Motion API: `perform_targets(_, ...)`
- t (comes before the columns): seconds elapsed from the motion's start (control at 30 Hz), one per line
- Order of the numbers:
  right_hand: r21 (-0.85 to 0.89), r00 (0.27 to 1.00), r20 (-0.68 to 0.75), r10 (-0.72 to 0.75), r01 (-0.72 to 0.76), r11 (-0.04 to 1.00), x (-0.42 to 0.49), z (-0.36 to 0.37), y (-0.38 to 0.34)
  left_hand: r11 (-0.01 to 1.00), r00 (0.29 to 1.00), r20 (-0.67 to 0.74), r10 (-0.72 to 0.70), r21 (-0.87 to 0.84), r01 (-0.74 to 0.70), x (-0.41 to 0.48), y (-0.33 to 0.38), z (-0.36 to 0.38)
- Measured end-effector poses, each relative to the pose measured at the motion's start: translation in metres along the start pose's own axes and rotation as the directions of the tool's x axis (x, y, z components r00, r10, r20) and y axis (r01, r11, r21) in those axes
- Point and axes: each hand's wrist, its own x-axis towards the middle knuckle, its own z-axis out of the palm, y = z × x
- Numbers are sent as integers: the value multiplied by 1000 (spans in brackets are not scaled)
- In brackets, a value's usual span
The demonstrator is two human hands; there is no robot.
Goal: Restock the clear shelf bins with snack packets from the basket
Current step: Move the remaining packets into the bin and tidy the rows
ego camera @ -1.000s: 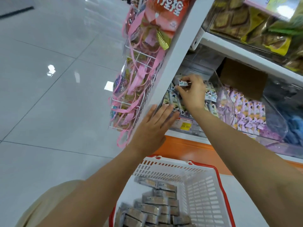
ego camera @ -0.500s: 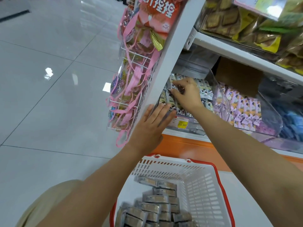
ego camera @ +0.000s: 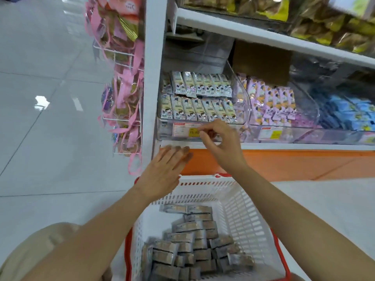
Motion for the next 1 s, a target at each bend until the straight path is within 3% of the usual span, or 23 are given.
perform_targets(0.1,-8,996,17,86,-86,996,-42,11,25,999,987,153,45,-25,-42,-11,8,25)
perform_targets(0.3,-137,928,140,345,-327,935,-126,51,85,996,917,395,-56,-40,78,-44,13,71)
perform_targets(0.43,-257,804,255,536,-478,840,-175,76,112,988,908,414,-61,-106,115,-57,10,90)
perform_targets(0.53,-367,654,361,665,-556,746,-207,91,134,989,908,416,-43,-110,97,-59,10,95)
perform_targets(0.63,-459,493,452,743,-586,668,-228,106,151,989,900,435,-41,-109,98,-59,11,98)
perform_targets(0.73,-536,402,480,780,-570,623,-237,122,159,986,898,438,-42,-125,107,-60,11,100)
perform_targets(0.9,-698,363,466,807,-409,587,-246,141,163,985,899,436,-48,-131,116,-60,12,99)
perform_targets(1.0,-719,361,434,825,-413,559,-246,146,163,982,895,444,-52,-139,126,-60,12,99)
